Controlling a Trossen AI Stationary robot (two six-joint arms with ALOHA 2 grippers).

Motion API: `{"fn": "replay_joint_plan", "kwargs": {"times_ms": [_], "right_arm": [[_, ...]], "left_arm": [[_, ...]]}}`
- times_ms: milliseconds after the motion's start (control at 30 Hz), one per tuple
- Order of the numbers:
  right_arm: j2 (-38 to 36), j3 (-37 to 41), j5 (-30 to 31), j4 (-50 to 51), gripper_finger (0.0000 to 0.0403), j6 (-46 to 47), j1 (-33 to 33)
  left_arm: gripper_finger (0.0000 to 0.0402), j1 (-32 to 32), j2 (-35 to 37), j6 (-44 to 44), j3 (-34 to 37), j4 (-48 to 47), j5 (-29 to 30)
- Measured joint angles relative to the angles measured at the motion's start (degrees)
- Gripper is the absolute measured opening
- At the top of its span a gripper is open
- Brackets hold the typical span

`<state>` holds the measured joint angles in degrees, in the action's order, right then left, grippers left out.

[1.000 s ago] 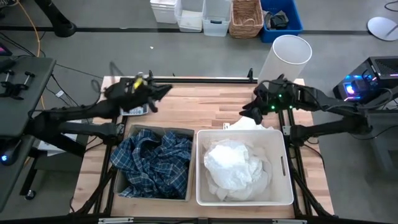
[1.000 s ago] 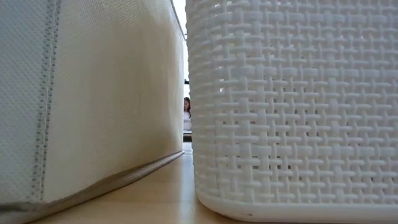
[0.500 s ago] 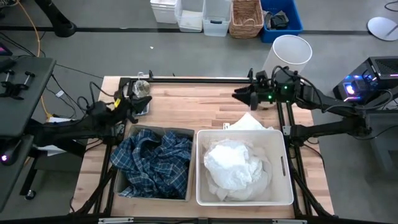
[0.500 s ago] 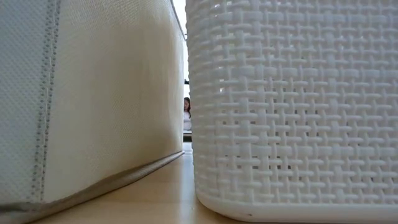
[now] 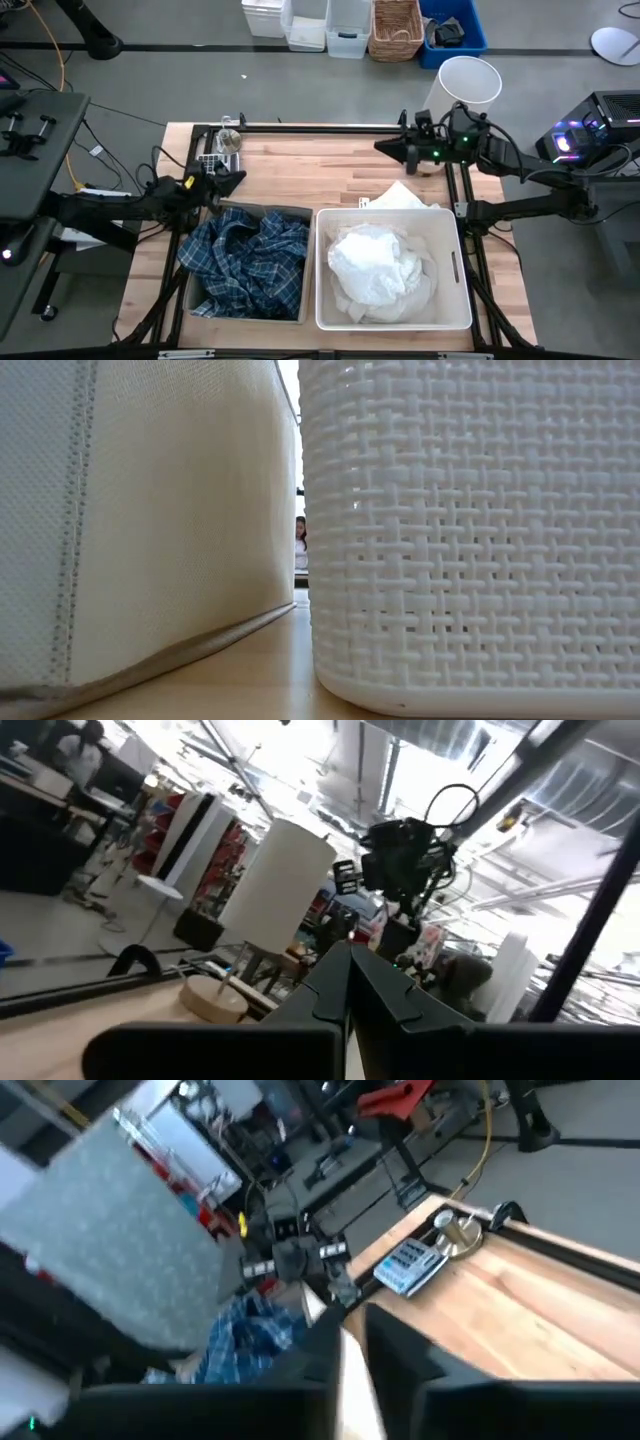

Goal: Sort clothes

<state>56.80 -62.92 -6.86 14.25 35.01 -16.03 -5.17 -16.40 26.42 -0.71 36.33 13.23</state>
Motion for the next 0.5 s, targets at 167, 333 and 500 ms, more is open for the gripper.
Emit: {"fn": "replay_joint_plan", "kwargs": {"times_ms": [167, 333, 500], "right_arm": [[-3.0, 0.0, -0.9, 7.5, 0.0013, -3.8, 1.0], [-10.0, 0.0, 1.2, 14.7, 0.0003, -8.8, 2.3], [-17.4, 0.0, 2.4, 16.3, 0.0001, -13.6, 2.2]], "left_arm": [[0.0001, 0.0, 0.0, 1.6, 0.0, -0.1, -0.5], [0.0001, 0.0, -0.1, 1.9, 0.0, -0.2, -0.6], [0.0001, 0.0, -0.1, 1.9, 0.0, -0.9, -0.6]]}}
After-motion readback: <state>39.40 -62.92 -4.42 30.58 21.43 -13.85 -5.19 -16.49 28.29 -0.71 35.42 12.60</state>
